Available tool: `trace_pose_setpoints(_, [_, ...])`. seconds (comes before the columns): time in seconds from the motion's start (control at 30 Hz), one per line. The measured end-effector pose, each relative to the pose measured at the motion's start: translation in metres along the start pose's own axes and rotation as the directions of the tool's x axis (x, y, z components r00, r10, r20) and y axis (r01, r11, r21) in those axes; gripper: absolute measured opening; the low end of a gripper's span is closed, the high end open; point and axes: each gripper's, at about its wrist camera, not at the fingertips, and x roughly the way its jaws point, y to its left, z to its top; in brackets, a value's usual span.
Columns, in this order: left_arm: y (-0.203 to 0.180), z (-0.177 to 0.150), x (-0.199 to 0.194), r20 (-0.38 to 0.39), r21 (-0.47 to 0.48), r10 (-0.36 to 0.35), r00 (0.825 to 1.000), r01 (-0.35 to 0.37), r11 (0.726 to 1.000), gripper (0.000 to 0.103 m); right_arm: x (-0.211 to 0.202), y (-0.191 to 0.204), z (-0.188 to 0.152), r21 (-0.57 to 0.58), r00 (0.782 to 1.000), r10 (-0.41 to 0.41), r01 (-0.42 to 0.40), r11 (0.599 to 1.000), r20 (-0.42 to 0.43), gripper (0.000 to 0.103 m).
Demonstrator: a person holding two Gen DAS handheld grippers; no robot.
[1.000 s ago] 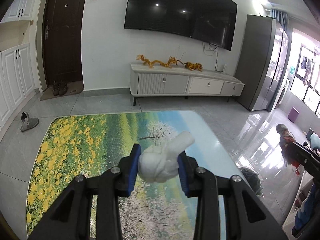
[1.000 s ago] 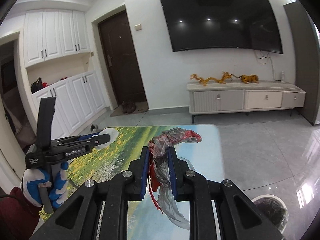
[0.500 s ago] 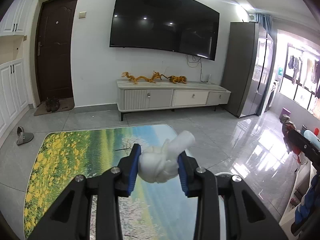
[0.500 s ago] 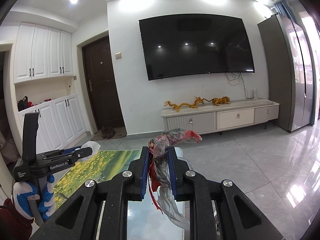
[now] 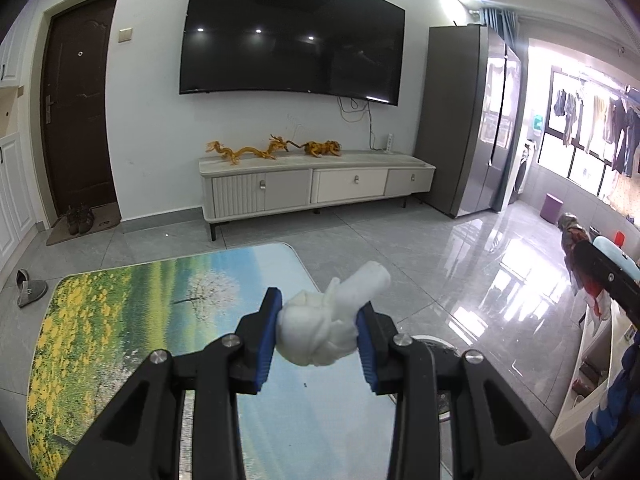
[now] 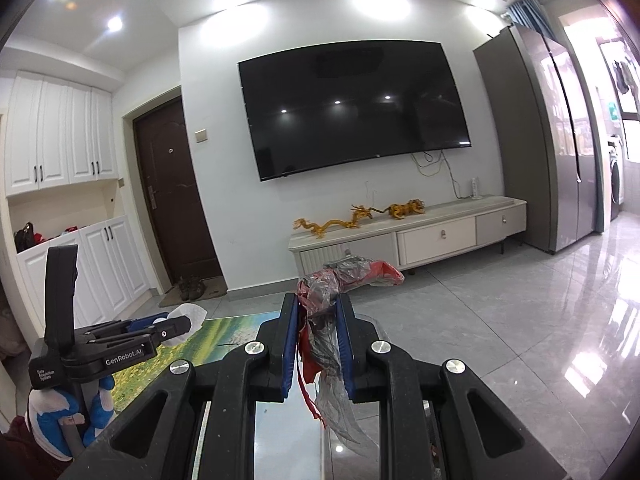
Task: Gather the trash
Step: 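Carry the tissue and red bag to the bin and open both tools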
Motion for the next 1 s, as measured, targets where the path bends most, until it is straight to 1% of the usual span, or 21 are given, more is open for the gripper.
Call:
trace_pose_setpoints(0.3, [-0.045, -0.002, 0.043, -0.072, 0.044, -0.041, 0.997, 0.045, 0.998, 0.034, 0.006, -0.047, -0.011, 0.081, 0.998, -0.052, 0.053, 0.995, -0.019, 0.018])
trace_pose_setpoints(0.43, [-0.070, -0.002, 0.067, -0.110, 0.070, -0.062, 0.992, 0.070, 0.995, 0.034, 0.017, -0.070, -0.022, 0.118, 0.996, -0.071, 0.077, 0.990, -0.049, 0.018])
trace_pose_setpoints(0.53, [-0.090, -0.005, 0.093, -0.153, 0.086, -0.083, 0.985, 0.097, 0.992, 0.034, 0.027, -0.087, -0.034, 0.146, 0.992, -0.092, 0.104, 0.984, -0.087, 0.018])
trace_pose_setpoints(0.63, [-0.105, -0.011, 0.118, -0.196, 0.094, -0.101, 0.975, 0.122, 0.988, 0.034, 0.040, -0.108, -0.046, 0.181, 0.985, -0.108, 0.131, 0.975, -0.132, 0.018])
trace_pose_setpoints(0.73, [-0.119, -0.019, 0.148, -0.247, 0.091, -0.126, 0.961, 0.153, 0.984, 0.034, 0.052, -0.125, -0.059, 0.208, 0.976, -0.125, 0.162, 0.965, -0.180, 0.018])
trace_pose_setpoints(0.83, [-0.134, -0.027, 0.178, -0.296, 0.083, -0.149, 0.944, 0.181, 0.980, 0.034, 0.069, -0.144, -0.075, 0.242, 0.961, -0.135, 0.194, 0.951, -0.241, 0.018])
trace_pose_setpoints(1.0, [-0.153, -0.041, 0.217, -0.365, 0.060, -0.192, 0.911, 0.229, 0.972, 0.034, 0.091, -0.172, -0.105, 0.287, 0.929, -0.154, 0.257, 0.923, -0.337, 0.019])
